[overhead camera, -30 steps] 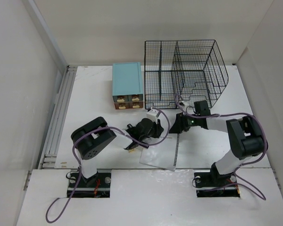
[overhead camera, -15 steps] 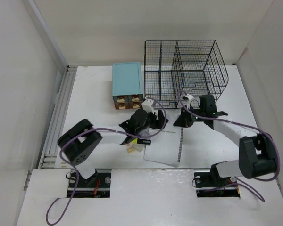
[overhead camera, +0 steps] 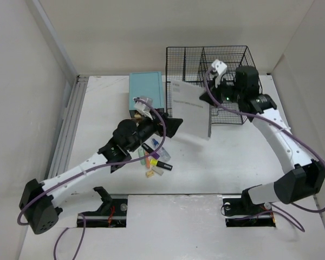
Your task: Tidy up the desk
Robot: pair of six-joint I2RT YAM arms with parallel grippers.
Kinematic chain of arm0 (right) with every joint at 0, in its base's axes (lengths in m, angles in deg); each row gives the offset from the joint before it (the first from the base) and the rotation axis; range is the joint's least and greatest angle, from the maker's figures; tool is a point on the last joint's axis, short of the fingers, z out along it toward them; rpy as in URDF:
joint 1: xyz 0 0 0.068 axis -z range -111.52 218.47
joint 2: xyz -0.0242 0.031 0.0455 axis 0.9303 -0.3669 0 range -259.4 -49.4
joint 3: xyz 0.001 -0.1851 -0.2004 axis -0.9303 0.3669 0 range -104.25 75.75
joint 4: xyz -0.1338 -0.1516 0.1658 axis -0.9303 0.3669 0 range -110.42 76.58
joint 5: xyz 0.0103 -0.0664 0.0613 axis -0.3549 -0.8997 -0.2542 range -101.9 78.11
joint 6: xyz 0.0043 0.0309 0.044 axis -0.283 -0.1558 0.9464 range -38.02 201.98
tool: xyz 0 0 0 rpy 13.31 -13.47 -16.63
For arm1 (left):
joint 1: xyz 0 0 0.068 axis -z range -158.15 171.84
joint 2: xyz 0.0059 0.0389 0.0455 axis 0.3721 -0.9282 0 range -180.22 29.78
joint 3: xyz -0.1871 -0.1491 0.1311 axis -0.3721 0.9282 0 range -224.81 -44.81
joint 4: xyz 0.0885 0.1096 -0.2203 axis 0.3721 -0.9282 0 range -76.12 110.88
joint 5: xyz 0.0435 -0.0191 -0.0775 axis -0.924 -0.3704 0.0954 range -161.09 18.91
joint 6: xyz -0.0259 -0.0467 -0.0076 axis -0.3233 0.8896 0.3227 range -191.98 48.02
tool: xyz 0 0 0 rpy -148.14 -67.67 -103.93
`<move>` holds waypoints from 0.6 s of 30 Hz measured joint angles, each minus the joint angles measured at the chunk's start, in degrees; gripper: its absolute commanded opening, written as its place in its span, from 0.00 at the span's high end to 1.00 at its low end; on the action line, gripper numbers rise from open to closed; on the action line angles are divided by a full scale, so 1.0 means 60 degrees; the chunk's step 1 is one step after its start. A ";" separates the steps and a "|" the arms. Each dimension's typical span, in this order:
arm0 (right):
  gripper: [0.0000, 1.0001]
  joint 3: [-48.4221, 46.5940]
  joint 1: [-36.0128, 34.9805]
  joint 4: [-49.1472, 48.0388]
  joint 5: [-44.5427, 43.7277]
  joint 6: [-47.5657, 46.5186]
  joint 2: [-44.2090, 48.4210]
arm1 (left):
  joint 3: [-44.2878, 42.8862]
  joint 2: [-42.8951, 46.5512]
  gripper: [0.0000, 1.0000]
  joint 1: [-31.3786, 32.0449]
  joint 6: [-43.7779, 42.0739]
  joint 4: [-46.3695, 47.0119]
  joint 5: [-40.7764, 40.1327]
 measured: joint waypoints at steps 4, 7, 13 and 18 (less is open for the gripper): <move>1.00 -0.1996 -0.0248 0.0142 -0.0652 0.0138 -0.0667 | 0.0000 0.0984 0.23 -0.0004 -0.0018 -0.0871 -0.0004; 1.00 -0.2670 -0.0641 -0.0091 -0.1774 0.0474 -0.0878 | 0.0015 0.1694 0.23 -0.0004 -0.0015 -0.1432 -0.0062; 1.00 -0.2736 -0.2259 -0.1373 -0.6823 0.1166 -0.1300 | 0.0339 0.2863 0.23 -0.0004 0.0076 -0.2251 -0.0324; 1.00 -0.3180 -0.3187 -0.2510 -1.0735 0.1264 -0.2535 | 0.0648 0.3544 0.23 -0.0004 0.0233 -0.2889 -0.0550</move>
